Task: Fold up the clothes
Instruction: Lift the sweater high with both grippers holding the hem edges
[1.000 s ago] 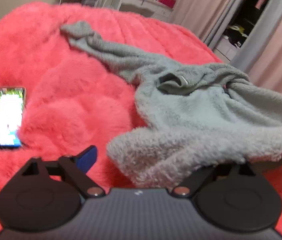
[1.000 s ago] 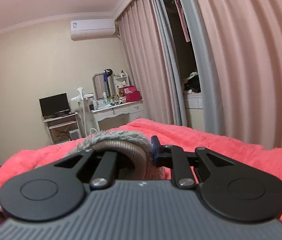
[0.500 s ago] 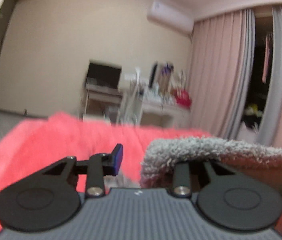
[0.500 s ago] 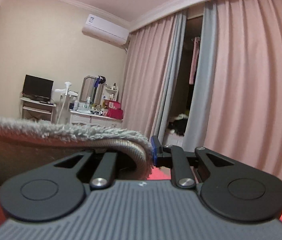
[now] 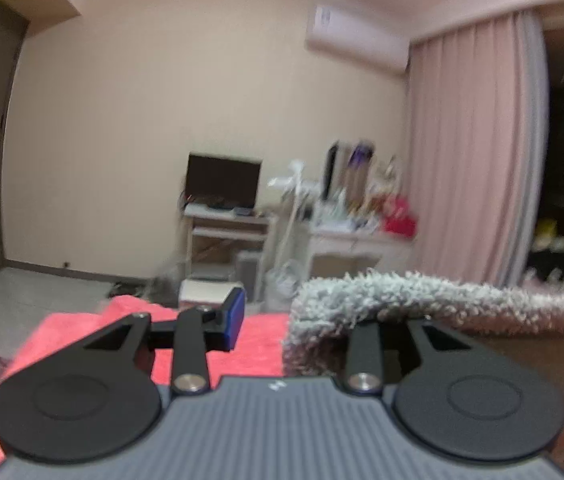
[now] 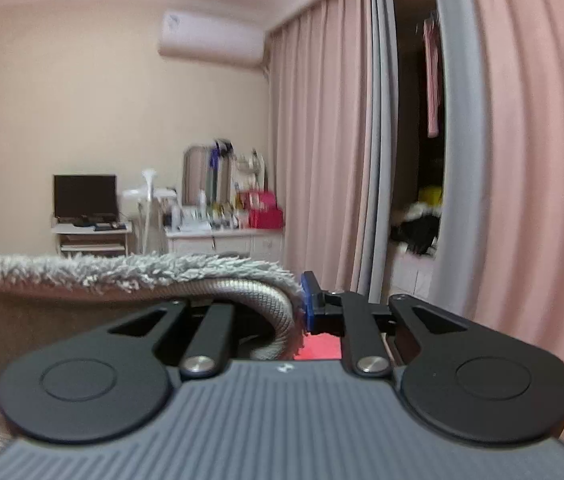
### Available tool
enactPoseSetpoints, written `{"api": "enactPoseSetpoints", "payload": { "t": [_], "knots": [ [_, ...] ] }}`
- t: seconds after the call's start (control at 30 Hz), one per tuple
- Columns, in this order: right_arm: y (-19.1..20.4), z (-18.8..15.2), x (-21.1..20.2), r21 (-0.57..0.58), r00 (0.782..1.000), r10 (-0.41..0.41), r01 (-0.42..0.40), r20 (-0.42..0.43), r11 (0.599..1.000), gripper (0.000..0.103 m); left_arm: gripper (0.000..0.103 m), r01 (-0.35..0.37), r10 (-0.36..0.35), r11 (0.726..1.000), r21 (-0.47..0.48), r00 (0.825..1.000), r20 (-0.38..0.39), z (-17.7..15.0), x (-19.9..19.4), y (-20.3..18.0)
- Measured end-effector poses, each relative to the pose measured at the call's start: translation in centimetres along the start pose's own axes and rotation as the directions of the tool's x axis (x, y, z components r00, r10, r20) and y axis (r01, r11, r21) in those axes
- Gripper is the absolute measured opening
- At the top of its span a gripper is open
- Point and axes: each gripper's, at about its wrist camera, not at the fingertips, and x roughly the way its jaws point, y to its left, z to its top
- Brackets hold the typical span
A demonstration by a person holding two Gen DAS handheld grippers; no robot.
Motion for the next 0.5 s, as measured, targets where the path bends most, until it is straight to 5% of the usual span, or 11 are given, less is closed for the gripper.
{"api": "enactPoseSetpoints", "payload": {
  "t": [0.07,0.13,0.23,0.37,0.5],
  "knots": [
    [1.2,4.9,-0.9,0.035,0.994,-0.003,0.0,0.111,0.999,0.014,0.037,-0.03,0.032,0.999,-0.015,0.989,0.145,7.6,-1.1,-1.5],
    [2.4,9.9,-1.9,0.07,0.975,-0.011,-0.005,0.221,0.998,0.014,0.039,-0.055,0.055,0.998,-0.009,0.956,0.287,12.6,-3.8,-2.0],
    [2.3,14.4,-5.5,0.063,0.947,0.005,-0.026,0.32,0.998,0.014,0.058,-0.067,0.076,0.997,-0.037,0.918,0.39,17.4,-8.1,-0.6],
    [0.9,12.4,-9.3,0.037,0.942,0.084,-0.102,0.325,0.994,0.014,0.058,-0.065,0.048,0.997,0.03,0.914,0.403,15.3,-12.1,0.8],
    [-0.5,3.3,-13.0,-0.006,0.962,0.167,-0.17,0.217,0.985,0.014,0.047,0.022,-0.047,0.993,0.112,0.973,0.227,6.6,-13.8,1.8]
  ]
}}
